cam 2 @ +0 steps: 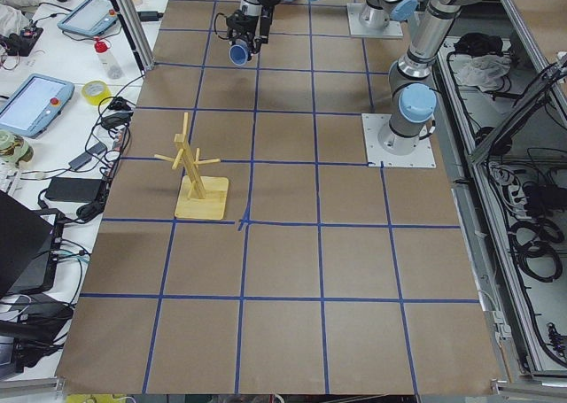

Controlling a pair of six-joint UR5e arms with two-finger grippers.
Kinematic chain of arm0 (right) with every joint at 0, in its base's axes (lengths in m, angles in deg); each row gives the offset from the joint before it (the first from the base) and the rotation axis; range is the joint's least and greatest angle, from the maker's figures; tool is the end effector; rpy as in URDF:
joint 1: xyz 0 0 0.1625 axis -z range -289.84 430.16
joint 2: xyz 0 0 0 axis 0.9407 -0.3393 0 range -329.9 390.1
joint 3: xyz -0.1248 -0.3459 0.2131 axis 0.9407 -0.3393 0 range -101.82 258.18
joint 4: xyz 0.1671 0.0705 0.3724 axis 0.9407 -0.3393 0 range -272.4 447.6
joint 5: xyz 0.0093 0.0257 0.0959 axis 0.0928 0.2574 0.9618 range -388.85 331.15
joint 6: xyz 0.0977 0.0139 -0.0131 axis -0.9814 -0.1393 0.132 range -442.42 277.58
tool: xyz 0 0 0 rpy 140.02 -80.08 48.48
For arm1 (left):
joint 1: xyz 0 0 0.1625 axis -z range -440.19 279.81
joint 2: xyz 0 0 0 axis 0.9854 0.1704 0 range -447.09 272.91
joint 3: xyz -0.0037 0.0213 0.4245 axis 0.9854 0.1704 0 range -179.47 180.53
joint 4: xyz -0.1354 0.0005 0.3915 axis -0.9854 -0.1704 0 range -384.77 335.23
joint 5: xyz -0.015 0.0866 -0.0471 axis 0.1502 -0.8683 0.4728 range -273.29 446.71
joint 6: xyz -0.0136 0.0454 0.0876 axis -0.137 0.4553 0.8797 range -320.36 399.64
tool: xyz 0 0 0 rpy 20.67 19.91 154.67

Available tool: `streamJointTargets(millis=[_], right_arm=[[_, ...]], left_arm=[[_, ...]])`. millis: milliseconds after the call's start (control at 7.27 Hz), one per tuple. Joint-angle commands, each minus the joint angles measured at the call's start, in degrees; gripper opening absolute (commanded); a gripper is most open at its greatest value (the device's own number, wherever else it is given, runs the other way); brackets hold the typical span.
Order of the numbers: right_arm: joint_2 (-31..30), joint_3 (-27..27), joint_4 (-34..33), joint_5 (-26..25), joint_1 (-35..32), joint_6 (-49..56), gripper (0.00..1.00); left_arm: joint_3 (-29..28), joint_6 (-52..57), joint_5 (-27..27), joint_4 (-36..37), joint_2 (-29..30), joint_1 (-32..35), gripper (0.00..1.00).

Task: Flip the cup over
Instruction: 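Carry the white cup with the right gripper toward the table center and lower it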

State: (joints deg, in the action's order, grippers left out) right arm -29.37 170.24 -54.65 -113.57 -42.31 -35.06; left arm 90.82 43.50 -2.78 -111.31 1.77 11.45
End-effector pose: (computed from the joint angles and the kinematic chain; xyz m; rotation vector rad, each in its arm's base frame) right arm 0.3892 -0.5680 0.2576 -1.7816 2.5095 -0.5511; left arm -0.1482 -0.4866 0.5015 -0.1509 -3.1283 0.1183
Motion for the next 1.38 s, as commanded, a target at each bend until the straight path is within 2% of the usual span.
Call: streamJointTargets(millis=[0, 550, 688, 826, 1101, 1239], right_arm=[[3.6, -0.1, -3.5, -0.1, -0.6, 19.6, 0.64], [5.8, 0.2, -3.9, -0.4, -2.7, 20.0, 0.66], [6.4, 0.2, -4.1, -0.2, -2.8, 20.0, 0.78], [6.4, 0.2, -4.6, -0.6, -2.7, 20.1, 1.00], [5.0, 0.2, -3.9, -0.5, -2.4, 20.1, 1.00], [1.8, 0.4, -1.0, -0.4, -2.0, 20.1, 1.00]], left_arm=[[0.1, 0.0, -0.1, 0.0, 0.0, -0.1, 1.00], [0.2, 0.1, -0.1, 0.0, 0.0, -0.2, 1.00], [0.2, 0.1, -0.1, 0.0, 0.0, -0.2, 1.00], [0.2, 0.1, 0.0, 0.0, 0.0, -0.2, 1.00], [0.2, 0.1, 0.0, 0.0, 0.2, -0.1, 1.00], [0.2, 0.1, 0.0, 0.0, 0.2, -0.1, 1.00]])
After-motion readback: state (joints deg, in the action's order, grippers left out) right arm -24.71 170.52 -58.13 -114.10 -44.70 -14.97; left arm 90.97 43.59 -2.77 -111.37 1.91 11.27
